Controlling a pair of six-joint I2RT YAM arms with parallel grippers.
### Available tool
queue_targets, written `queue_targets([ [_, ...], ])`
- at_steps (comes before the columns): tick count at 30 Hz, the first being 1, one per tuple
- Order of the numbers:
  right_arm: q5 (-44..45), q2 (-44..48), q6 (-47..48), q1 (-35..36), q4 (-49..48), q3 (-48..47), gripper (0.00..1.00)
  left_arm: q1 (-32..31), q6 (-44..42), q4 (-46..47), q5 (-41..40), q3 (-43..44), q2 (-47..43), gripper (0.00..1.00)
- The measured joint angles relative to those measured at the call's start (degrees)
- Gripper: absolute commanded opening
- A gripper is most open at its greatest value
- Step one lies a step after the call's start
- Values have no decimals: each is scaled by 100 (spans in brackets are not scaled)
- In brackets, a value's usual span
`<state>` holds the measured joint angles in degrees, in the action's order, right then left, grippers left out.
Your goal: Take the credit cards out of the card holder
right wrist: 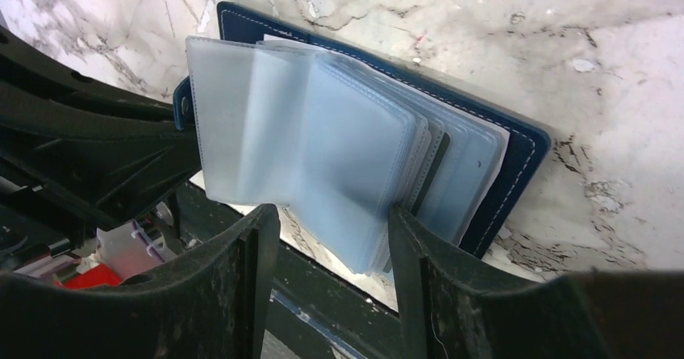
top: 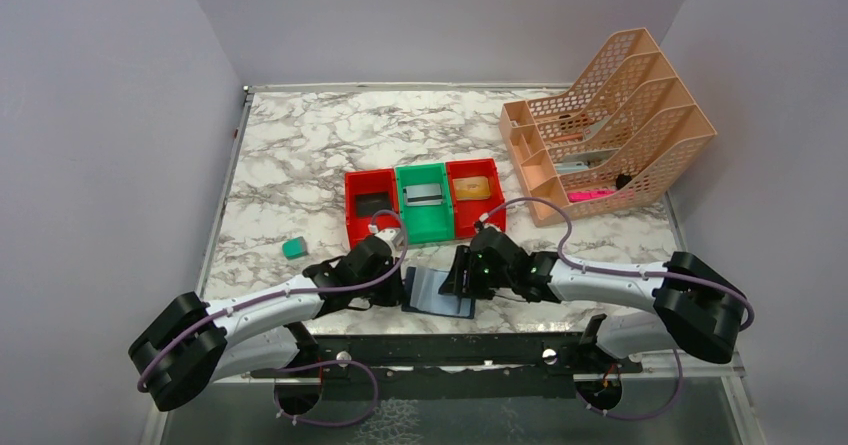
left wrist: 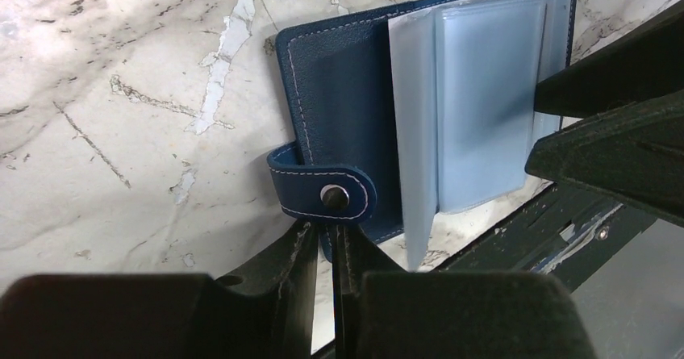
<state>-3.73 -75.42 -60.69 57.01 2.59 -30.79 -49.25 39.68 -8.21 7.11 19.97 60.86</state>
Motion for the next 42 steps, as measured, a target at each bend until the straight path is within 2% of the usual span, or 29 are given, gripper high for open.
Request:
queue_targets([
  [15,-68,-52,317,-11,138,-667,57,-85,61,101,57,-20,46,12],
  [24,37,-55,319,-7,507,-680,58,-114,103,387,175,-17,199,11],
  [33,339,-35,417,-7,1045,-852,65,-129,103,428,192,-15,227,12],
  [42,57,48,717,-7,699,-931,63,-144,98,431,221,101,452,11],
])
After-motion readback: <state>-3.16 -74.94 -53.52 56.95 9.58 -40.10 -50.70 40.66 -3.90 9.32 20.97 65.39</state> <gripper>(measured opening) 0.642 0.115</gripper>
